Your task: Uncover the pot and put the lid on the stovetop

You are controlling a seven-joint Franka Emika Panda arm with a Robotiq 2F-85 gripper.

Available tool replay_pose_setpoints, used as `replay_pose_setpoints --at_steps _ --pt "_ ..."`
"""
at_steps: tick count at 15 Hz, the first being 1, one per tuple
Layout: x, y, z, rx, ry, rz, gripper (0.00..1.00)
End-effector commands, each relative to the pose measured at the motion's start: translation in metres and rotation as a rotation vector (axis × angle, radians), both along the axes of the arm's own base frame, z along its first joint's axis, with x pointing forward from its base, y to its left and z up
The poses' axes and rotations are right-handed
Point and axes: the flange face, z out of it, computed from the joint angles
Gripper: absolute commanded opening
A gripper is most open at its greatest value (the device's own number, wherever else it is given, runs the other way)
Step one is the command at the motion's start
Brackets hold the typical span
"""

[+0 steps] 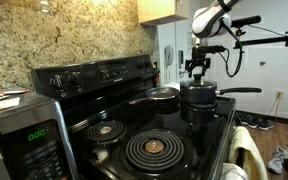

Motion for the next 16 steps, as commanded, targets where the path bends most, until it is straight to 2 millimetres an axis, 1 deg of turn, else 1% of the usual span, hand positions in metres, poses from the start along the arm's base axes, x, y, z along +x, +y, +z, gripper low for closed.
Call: replay_pose_setpoints --at_steps 1,2,5,8,10,16 --pt "0.000 -0.002 0.003 0.000 0.035 0.019 0.60" --pt "-0.001 -0.002 0.003 0.003 0.042 0.017 0.53" --pt "-0.003 -0.004 0.003 0.006 0.051 0.011 0.34" --pt "-0.004 -0.004 0.004 0.007 0.054 0.011 0.34" --pt "-0.005 -0.003 0.007 0.012 0.055 0.012 0.34" --pt "-0.008 0.009 0.039 0.032 0.051 0.044 0.34"
